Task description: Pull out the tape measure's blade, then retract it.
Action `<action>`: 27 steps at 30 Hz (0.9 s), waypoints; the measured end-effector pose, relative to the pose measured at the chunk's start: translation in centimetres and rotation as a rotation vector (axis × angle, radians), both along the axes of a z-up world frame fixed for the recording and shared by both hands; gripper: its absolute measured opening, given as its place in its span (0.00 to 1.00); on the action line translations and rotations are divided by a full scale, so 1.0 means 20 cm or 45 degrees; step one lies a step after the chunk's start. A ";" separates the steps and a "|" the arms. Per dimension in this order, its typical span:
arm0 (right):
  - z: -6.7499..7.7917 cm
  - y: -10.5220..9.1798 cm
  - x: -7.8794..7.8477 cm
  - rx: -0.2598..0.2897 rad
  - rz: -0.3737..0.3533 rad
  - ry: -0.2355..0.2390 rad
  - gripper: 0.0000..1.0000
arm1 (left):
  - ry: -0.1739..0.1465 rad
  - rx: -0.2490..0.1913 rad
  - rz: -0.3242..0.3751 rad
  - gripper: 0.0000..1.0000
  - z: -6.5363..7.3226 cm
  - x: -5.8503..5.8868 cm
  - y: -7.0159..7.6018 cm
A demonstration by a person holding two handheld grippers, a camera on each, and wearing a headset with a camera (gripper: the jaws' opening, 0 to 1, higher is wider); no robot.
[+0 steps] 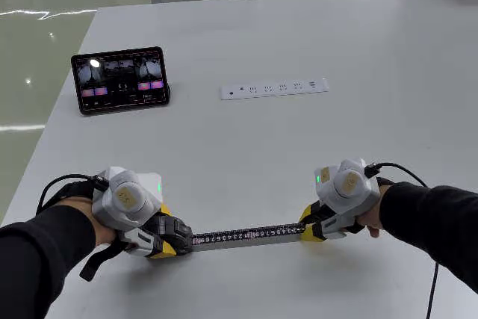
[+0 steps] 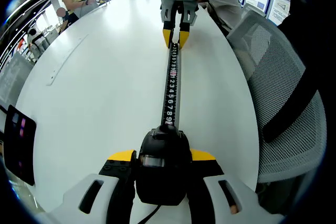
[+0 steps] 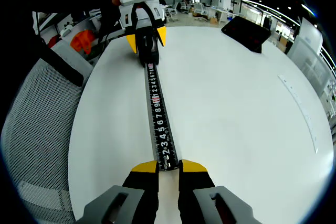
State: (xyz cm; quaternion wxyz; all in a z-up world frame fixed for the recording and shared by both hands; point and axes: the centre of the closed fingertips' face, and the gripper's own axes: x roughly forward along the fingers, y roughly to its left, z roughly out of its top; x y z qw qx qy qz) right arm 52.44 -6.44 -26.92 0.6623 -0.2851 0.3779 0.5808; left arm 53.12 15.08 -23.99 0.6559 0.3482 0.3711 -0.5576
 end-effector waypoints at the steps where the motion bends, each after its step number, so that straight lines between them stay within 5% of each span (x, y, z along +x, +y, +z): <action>1: 0.00 0.00 0.00 -0.001 0.000 0.000 0.10 | 0.000 0.000 0.000 0.33 0.00 0.00 0.00; 27: 0.01 -0.09 0.01 -0.011 -0.022 0.007 0.10 | -0.004 0.000 0.004 0.33 0.00 0.01 0.00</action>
